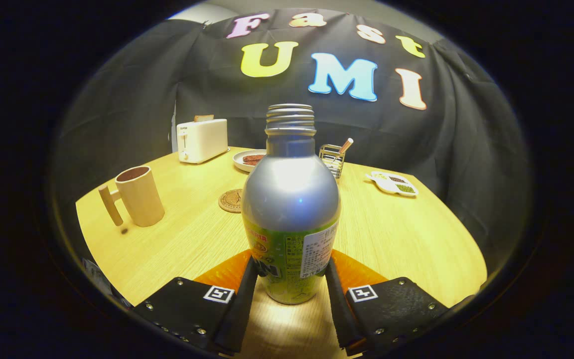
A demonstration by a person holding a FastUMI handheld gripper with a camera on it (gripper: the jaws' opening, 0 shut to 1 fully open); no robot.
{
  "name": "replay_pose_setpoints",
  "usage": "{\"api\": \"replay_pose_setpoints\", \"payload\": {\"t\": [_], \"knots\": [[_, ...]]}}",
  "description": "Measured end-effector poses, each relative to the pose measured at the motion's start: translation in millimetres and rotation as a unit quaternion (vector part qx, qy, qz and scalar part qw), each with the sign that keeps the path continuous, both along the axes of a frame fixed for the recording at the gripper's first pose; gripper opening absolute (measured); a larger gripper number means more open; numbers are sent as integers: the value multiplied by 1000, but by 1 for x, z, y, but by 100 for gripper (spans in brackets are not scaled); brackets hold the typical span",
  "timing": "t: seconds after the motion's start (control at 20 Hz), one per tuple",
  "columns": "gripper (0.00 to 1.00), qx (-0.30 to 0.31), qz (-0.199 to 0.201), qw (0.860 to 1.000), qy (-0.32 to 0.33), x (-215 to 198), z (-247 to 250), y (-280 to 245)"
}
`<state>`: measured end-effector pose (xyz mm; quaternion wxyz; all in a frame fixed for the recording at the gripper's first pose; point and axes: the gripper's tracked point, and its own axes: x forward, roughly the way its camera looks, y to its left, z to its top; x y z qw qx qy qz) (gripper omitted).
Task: Take the bottle from table, then pour the juice into the cup, finally place the bottle on the coaster
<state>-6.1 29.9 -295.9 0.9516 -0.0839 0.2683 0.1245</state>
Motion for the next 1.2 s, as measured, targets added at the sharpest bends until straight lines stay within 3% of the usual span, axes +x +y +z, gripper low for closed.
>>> {"api": "replay_pose_setpoints", "payload": {"t": [0.55, 1.2], "knots": [[69, -122, 81, 989, -20, 12, 34, 40], [69, -255, 152, 955, -32, 27, 48, 81]]}}
